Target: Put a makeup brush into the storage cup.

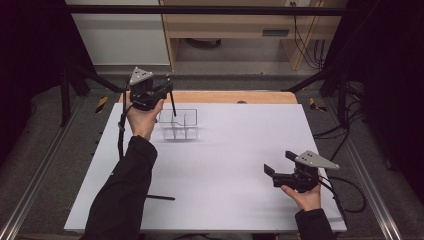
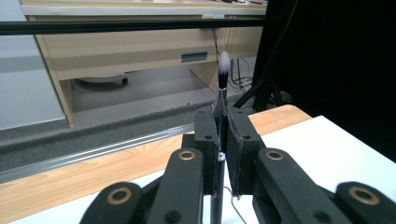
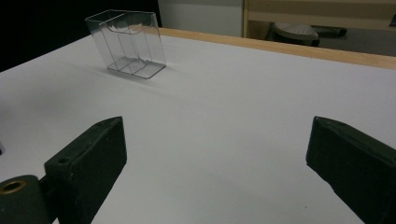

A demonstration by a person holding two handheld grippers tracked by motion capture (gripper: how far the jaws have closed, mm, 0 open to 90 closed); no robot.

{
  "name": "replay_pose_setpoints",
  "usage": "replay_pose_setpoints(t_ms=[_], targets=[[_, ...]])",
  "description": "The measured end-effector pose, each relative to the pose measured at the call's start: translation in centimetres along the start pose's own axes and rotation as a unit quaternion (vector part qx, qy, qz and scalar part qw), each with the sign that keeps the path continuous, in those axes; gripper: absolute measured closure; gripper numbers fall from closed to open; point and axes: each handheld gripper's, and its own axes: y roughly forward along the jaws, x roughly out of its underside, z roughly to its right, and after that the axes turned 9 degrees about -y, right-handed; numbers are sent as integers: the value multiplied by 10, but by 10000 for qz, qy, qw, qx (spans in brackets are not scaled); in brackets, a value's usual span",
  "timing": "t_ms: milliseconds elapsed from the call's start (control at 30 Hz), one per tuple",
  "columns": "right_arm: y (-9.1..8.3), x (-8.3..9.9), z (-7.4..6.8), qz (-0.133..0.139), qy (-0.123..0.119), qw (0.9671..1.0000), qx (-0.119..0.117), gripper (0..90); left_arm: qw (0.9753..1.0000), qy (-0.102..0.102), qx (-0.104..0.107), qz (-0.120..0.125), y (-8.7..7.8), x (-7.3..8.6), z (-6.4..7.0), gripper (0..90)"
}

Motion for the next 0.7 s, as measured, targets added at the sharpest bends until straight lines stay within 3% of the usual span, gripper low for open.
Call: replay_pose_setpoints(t_ms=[233, 700], targets=[[0, 0, 0, 17, 12, 10000, -35, 55, 9999, -46, -99, -30, 11, 4, -8, 839], [0, -1, -1, 25, 2, 10000, -46, 55, 9999, 36, -126, -29, 24, 10, -10, 840]])
